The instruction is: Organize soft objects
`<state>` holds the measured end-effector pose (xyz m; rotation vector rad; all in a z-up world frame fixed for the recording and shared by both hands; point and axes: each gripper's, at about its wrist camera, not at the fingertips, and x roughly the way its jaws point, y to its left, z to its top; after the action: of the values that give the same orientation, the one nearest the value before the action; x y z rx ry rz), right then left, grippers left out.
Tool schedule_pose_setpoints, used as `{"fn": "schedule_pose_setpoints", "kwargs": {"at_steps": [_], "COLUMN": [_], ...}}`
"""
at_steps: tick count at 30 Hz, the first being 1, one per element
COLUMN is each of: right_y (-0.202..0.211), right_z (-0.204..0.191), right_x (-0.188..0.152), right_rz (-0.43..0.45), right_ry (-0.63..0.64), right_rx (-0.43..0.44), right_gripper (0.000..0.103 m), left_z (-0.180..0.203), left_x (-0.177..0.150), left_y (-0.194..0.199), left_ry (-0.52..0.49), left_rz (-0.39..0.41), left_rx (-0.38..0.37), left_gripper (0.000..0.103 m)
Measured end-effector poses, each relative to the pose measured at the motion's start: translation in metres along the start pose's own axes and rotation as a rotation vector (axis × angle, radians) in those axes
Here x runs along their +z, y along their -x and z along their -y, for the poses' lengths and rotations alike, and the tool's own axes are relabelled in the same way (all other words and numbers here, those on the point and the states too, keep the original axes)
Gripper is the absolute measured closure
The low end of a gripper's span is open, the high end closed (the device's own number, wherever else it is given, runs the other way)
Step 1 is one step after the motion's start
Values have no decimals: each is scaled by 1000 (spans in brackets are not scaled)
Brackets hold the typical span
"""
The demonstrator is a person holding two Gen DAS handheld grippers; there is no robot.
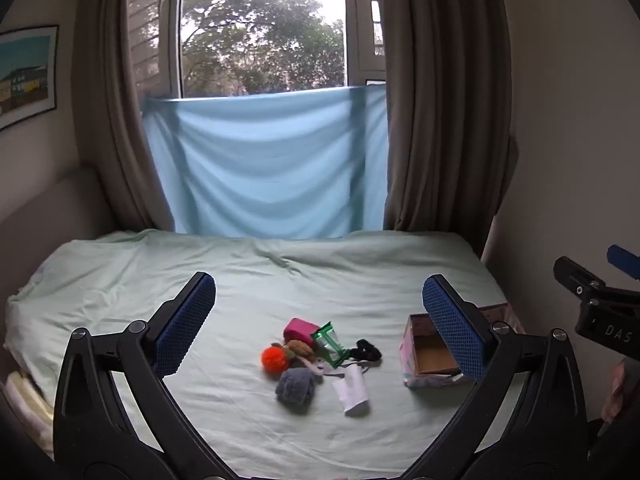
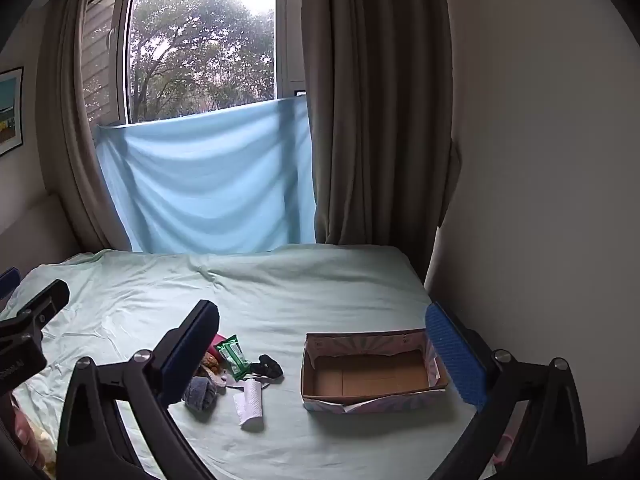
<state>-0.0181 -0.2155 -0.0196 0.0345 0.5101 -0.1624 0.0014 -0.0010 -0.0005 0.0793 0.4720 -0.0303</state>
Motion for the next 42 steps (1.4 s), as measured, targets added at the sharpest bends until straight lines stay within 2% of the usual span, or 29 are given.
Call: {"fn": "schedule_pose_setpoints", "kwargs": {"at_steps": [2, 6, 8, 14, 42], "right_y": [0, 1, 2, 0, -6], "right_z": [0, 2, 2, 13, -2], "right_x": [0, 1, 0, 0, 6], "right_rz": [-2, 11, 16, 19, 61], "right_ry": [6, -1, 1, -1, 30], "right_rx": [-1, -2, -1, 12, 18], "right_gripper": [0, 0, 0, 0, 0], "left_z": [8, 26, -7, -8, -10], "left_x": [1, -1, 2, 4, 6], "left_y": [3, 2, 11, 11, 0], "left_ry": [-19, -14, 39, 47, 40], "left_rz": [30, 30, 30, 29, 10], "left_rx": [17, 30, -15, -17, -20], "left_gripper": [0, 0, 0, 0, 0]}}
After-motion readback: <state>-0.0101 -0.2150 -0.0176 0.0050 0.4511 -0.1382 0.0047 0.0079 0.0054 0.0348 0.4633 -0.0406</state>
